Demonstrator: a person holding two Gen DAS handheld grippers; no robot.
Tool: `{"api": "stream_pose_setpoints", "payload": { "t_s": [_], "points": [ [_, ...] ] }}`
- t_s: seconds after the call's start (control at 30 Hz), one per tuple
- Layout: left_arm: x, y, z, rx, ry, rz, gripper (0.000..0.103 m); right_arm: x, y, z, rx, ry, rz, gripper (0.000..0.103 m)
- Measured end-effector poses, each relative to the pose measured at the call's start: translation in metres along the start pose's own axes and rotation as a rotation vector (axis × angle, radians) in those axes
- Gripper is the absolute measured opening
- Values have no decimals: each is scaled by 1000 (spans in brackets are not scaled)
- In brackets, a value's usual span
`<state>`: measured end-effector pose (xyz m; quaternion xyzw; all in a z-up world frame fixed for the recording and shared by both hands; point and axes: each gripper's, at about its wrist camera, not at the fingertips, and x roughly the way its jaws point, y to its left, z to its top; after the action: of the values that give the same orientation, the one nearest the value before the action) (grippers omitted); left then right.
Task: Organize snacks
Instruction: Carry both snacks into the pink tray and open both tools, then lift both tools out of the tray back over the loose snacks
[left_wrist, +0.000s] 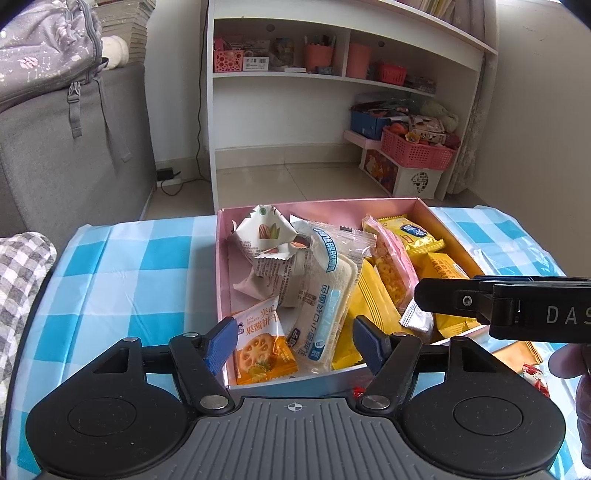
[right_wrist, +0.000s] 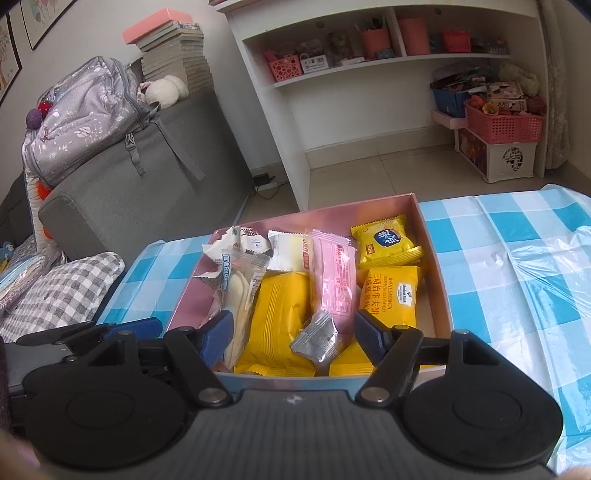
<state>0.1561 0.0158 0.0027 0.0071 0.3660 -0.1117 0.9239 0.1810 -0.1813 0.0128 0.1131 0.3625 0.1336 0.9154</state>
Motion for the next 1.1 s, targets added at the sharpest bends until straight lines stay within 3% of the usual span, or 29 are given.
{"api": "stream_pose_setpoints", "payload": {
  "t_s": [0.23, 0.6, 1.1],
  "points": [
    [-19, 3, -6, 3, 14, 12, 82, -10, -4, -1, -26, 26, -20, 78],
    [-50, 7, -22, 8, 64, 38, 89, -24, -5, -12, -73, 110, -70, 92],
    [-68, 14, -58, -12, 129, 75, 96, -33, -7, -35, -120, 235, -152, 97]
  ]
}}
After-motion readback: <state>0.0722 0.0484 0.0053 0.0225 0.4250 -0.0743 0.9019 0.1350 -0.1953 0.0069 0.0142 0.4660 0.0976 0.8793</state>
